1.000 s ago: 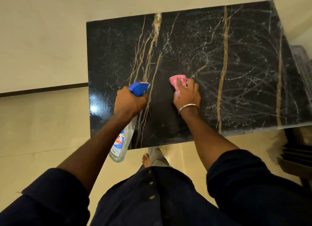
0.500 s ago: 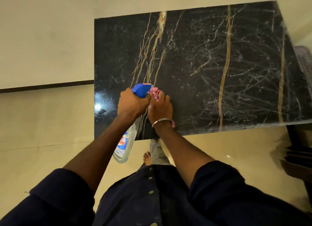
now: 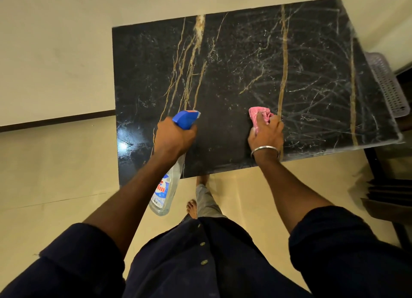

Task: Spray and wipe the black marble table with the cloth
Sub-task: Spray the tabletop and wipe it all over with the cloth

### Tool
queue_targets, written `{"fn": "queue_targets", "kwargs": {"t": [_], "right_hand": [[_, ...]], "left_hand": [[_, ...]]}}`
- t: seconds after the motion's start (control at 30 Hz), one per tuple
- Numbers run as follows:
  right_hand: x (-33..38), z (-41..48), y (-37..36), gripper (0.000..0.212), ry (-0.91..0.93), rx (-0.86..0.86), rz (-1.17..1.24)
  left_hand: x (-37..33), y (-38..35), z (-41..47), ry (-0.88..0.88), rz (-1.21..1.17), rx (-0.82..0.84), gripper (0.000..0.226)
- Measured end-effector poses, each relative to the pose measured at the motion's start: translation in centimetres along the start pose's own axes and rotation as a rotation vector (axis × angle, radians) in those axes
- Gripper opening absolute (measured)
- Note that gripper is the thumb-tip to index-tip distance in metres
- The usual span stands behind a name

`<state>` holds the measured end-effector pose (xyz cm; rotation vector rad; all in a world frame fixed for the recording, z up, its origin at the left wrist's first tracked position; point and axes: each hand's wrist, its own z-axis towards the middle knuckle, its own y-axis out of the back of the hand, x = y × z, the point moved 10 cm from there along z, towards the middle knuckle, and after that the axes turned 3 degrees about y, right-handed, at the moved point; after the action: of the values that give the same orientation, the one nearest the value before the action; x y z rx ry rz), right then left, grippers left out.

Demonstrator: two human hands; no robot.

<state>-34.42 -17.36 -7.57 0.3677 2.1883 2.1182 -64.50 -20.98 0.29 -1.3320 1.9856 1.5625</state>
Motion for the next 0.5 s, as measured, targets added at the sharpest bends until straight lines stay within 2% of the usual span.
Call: {"fn": "queue_targets", "kwargs": {"t": [0.1, 0.2, 0.33, 0.43, 0.5], "right_hand": [[2.9, -2.0, -0.1, 0.052, -0.015, -0.005, 0.021], [8.9, -5.6, -1.0, 0.052, 0.122, 0.018, 0.083], [16.4, -10.9, -2.5, 0.044, 0.321, 0.065, 0.232], [17.8, -12.3, -3.0, 0.047, 0.473, 0.099, 0.220], [16.3, -12.0, -2.7, 0.050, 0.548, 0.075, 0.177]], "left_hand": [[0.6, 0.0, -0.6, 0.001, -0.016, -0.002, 0.031], [1.3, -0.1, -1.2, 0.009, -0.012, -0.002, 0.035], [1.5, -0.2, -2.1, -0.007, 0.040, -0.030, 0.028], [1.8, -0.5, -2.4, 0.012, 0.036, -0.027, 0.024], [1.7, -1.1, -2.5, 0.019, 0.049, -0.007, 0.023]]}}
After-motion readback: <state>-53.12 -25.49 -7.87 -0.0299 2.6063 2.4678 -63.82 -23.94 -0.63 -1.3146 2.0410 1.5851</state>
